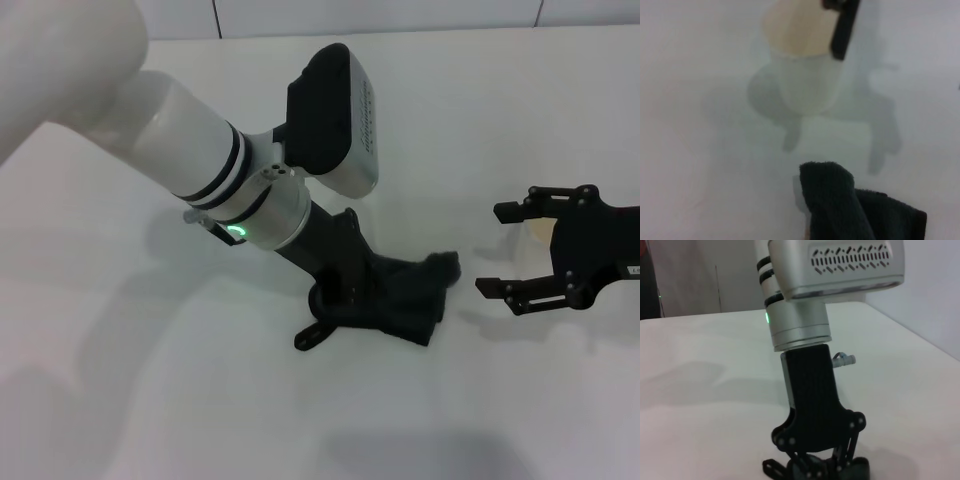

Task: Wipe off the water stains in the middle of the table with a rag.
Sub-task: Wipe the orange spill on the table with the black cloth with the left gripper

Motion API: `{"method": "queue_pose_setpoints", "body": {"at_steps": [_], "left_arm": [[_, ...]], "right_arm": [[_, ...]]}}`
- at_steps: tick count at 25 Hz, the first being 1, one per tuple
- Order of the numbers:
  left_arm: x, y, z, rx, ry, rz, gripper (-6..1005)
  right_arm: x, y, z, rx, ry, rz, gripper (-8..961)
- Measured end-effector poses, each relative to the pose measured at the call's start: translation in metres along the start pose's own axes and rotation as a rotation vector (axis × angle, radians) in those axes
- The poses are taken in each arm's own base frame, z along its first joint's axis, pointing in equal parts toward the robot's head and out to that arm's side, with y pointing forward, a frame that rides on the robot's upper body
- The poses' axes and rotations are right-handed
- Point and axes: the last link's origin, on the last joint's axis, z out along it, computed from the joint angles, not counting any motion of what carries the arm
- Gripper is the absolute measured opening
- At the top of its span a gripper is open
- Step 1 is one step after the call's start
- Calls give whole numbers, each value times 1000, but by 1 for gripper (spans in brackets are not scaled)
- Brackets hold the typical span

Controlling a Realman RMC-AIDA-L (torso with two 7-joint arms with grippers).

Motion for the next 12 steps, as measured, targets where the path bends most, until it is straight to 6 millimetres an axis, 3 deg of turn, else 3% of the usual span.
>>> {"method": "queue_pose_setpoints", "body": {"at_steps": [12], "left_arm": [[2, 6, -2, -26, 9, 22, 60]], "right_arm": [[1, 1, 0, 1, -1, 4, 857]]}}
